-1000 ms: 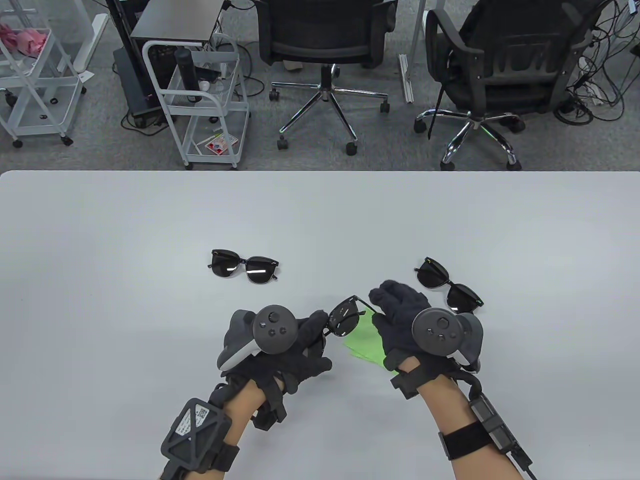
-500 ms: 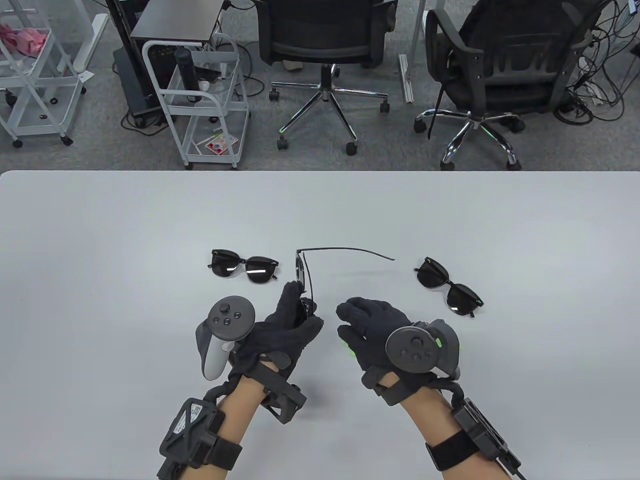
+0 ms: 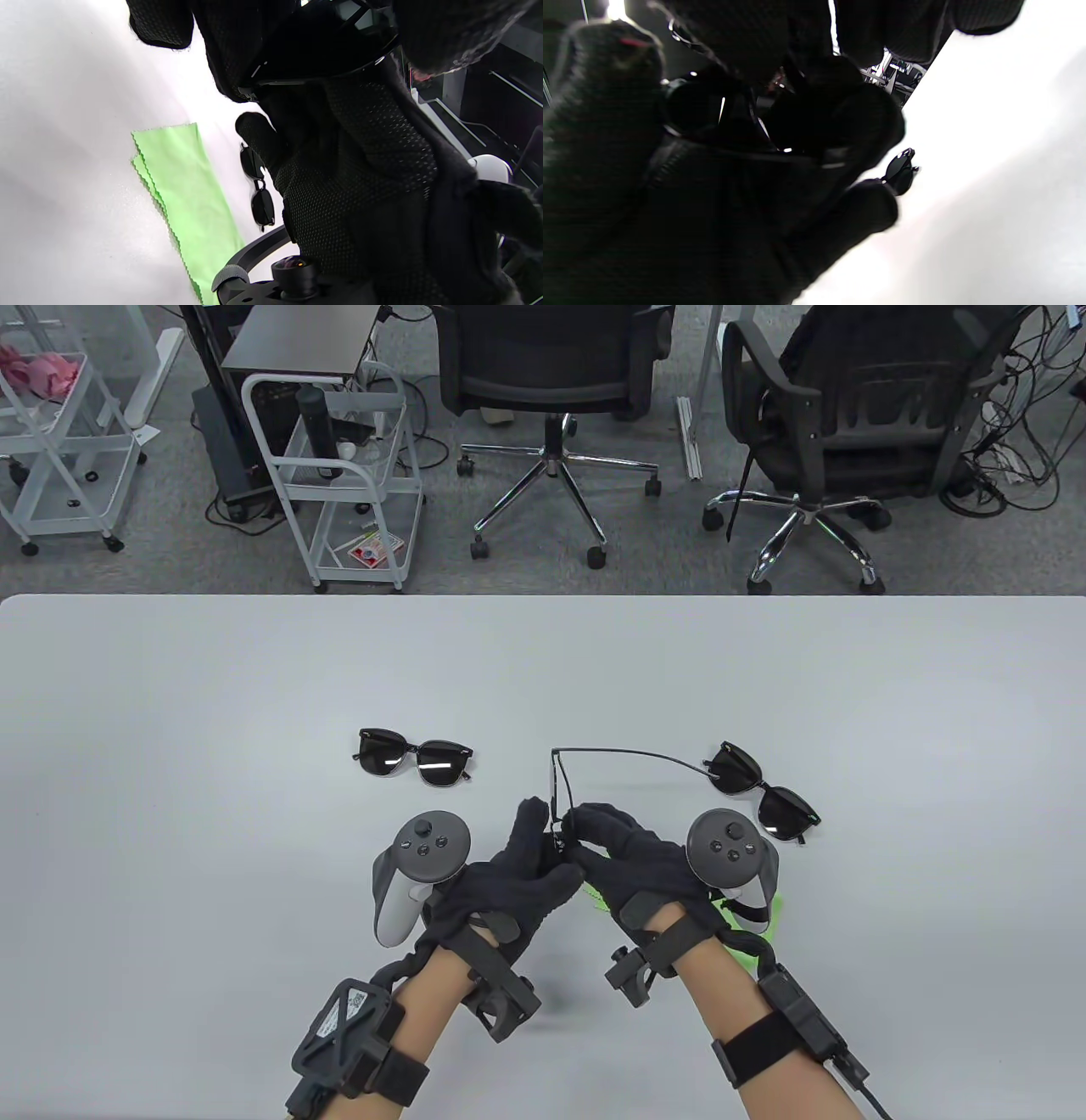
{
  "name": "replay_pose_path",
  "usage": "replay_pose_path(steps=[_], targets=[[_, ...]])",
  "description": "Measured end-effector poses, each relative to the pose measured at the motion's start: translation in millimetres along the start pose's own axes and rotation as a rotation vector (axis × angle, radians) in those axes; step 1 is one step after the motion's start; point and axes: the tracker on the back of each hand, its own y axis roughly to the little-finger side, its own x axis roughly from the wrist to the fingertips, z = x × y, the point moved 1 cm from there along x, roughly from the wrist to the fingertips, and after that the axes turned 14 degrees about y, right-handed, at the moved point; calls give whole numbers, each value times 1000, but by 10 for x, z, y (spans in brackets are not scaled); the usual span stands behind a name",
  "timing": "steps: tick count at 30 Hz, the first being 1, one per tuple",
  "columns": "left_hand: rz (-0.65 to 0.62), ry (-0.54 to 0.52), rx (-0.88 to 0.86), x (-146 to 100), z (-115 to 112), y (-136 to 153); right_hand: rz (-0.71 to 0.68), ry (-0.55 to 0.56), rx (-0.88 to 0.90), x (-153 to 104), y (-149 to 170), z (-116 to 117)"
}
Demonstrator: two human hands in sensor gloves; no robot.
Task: Dust sunglasses
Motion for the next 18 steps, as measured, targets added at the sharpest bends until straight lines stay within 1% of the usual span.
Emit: replay_pose_path(steps=[4, 6, 9, 13, 15, 18], targets=[[-13, 15, -13, 4, -22, -10, 51, 2, 66, 11, 50, 0], [-29, 6, -9, -15, -1, -31, 61, -4, 105, 13, 51, -25], [-47, -28, -28, -58, 53, -45, 77, 21, 156, -6, 58, -90], [-75, -118, -122, -153, 188, -14, 114, 37, 228, -31, 126, -178], [-88, -129, -172, -177, 225, 8, 112, 20, 254, -35, 139, -180], [-100, -117, -215, -185, 234, 34, 109, 14, 268, -37, 116, -158]])
